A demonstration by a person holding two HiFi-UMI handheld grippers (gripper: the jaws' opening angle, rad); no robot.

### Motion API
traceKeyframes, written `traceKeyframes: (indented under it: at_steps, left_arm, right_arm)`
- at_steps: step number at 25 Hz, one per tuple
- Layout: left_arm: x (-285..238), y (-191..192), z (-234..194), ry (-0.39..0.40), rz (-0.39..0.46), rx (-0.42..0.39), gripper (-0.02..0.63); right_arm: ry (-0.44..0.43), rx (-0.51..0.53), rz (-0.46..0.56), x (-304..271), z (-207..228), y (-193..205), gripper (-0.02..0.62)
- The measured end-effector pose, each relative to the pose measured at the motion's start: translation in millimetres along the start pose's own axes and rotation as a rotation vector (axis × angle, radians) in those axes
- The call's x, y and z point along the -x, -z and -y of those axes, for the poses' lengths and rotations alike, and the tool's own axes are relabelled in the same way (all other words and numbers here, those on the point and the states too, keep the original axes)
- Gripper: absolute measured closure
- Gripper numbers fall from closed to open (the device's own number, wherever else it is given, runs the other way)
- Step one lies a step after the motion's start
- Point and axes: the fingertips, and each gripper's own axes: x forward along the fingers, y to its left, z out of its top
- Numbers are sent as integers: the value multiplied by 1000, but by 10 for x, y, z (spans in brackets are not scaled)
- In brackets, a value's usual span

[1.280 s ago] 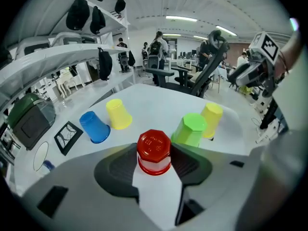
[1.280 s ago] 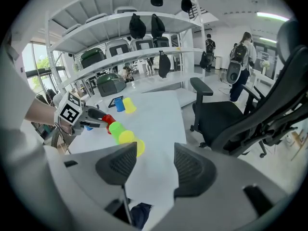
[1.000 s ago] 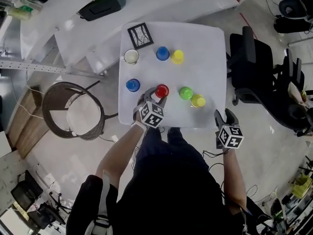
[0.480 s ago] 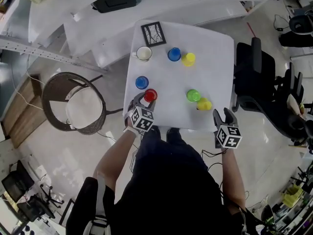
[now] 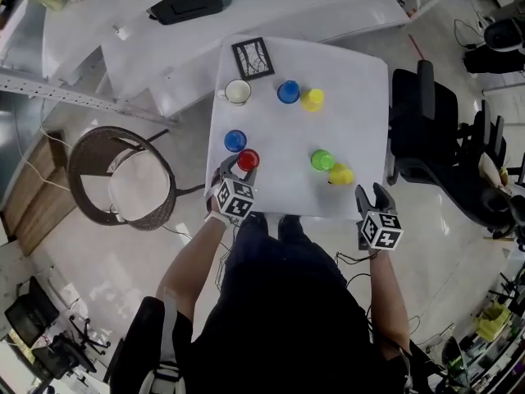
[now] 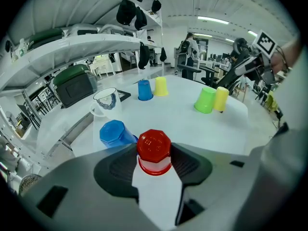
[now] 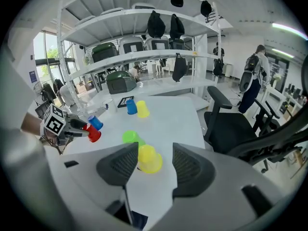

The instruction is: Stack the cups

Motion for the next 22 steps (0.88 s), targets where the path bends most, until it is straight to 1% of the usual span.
traceKeyframes:
  at_steps: [5,8,9,11,15,17,19,22]
  left_arm:
    - [-19,-16,-2,-9,-6,3,390]
    - [-29,11,4,1,-5,9,380]
    - [-24,27,16,8,-6,12,351]
    - [12,60,38,13,-8,22,340]
    - [183,120,31,-15,-6,44,339]
    - [338,52,72,-41,19,32,339]
    - [487,-89,172,-59,59,3,339]
    - [613,-360,399,-55,119,-35,339]
  right_arm:
    - [0,-3,-2,3,4,13,374]
    - [-6,1,1,-15,-3,-2,373]
    - [-8,1,4,-17,4,-14,371]
    - [-9,0,11,-15,30,-43,371]
    - [-11,1,23,-36,94,-90,371]
    - [-15,1,31,-38,130,-109,371]
    - [-21,-1,40,-42,161,-129,371]
    - [-37,-3,52,-69,182,-156,371]
